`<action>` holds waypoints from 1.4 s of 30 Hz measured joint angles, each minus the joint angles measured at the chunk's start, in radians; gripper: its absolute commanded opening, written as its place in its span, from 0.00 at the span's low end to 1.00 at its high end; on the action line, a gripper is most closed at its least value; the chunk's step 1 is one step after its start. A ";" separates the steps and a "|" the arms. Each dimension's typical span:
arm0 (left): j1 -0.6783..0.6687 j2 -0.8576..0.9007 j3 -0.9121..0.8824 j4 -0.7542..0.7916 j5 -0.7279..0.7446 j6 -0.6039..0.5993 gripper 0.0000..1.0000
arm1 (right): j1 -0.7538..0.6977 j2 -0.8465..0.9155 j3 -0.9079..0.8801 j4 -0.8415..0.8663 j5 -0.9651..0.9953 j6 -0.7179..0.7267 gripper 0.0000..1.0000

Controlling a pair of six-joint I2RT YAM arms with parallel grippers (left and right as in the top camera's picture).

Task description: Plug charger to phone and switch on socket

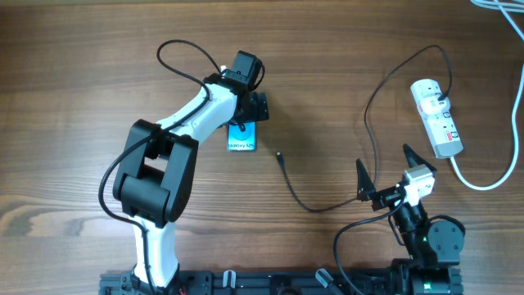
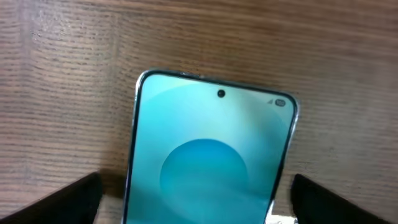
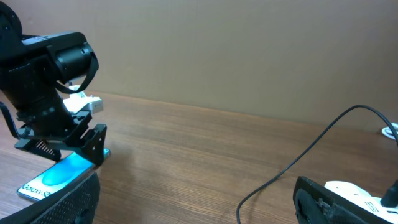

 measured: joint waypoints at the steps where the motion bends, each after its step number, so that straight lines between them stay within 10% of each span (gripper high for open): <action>1: 0.000 0.000 0.000 -0.004 -0.001 0.000 0.81 | 0.000 0.000 0.000 0.000 0.000 0.000 1.00; 11: 0.000 -0.005 0.000 -0.103 0.002 -0.062 0.73 | 0.000 0.000 0.000 0.000 0.000 0.000 1.00; 20: -0.022 -0.018 -0.020 -0.230 0.055 -0.114 0.82 | 0.000 0.000 0.000 0.000 0.000 0.000 1.00; 23: -0.039 -0.026 -0.032 -0.251 0.074 -0.121 1.00 | 0.000 0.000 0.000 0.000 0.000 0.000 1.00; 42: 0.021 -0.033 -0.042 -0.229 0.083 -0.173 0.99 | 0.000 0.000 0.000 0.000 0.000 0.000 1.00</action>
